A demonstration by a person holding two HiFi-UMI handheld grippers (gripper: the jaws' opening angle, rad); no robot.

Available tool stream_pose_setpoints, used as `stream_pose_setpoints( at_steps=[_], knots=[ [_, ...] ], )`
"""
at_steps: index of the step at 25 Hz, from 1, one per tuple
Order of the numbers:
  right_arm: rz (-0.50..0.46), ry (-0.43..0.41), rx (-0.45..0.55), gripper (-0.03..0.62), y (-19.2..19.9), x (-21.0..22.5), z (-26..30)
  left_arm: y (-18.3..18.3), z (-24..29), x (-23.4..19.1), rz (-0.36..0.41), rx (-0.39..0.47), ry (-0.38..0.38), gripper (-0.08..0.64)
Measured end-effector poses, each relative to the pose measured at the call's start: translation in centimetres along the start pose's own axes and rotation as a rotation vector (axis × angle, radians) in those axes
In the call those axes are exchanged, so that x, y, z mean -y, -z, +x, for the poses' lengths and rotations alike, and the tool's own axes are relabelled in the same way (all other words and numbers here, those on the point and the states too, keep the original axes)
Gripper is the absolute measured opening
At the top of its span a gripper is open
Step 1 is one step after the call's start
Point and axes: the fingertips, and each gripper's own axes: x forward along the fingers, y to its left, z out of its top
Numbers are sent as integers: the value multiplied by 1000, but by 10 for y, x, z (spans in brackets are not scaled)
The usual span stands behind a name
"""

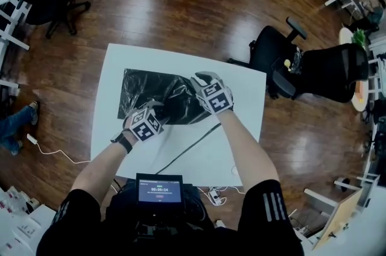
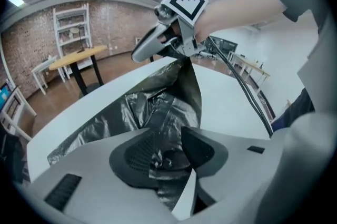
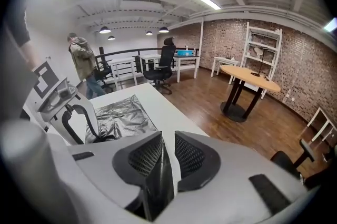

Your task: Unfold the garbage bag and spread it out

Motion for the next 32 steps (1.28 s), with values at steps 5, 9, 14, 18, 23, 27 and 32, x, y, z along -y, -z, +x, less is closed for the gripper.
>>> stream_pose_setpoints(
  at_steps=[5,9,14,18,23,27,32],
  knots=[
    [32,-15,-68,153,32,-1,-17,-38,24,31,33,37,68,164],
    [21,-23,-183,152,65,-6,-17,-54,52,59,72,28,140,164],
    [3,32,-270,149,98,6,-13,-49,83,84,130,-52,223,164],
    [25,52,-283,59,111,16,-13,-32,94,90,139,-119,266,164],
    [86,58,-262,8,110,27,-15,-28,91,95,124,-131,299,164],
    [89,66,-274,8,107,36,-9,-23,87,105,139,-143,334,164],
    [55,58,-321,8,111,41,8,-21,86,115,160,-139,351,164]
  ],
)
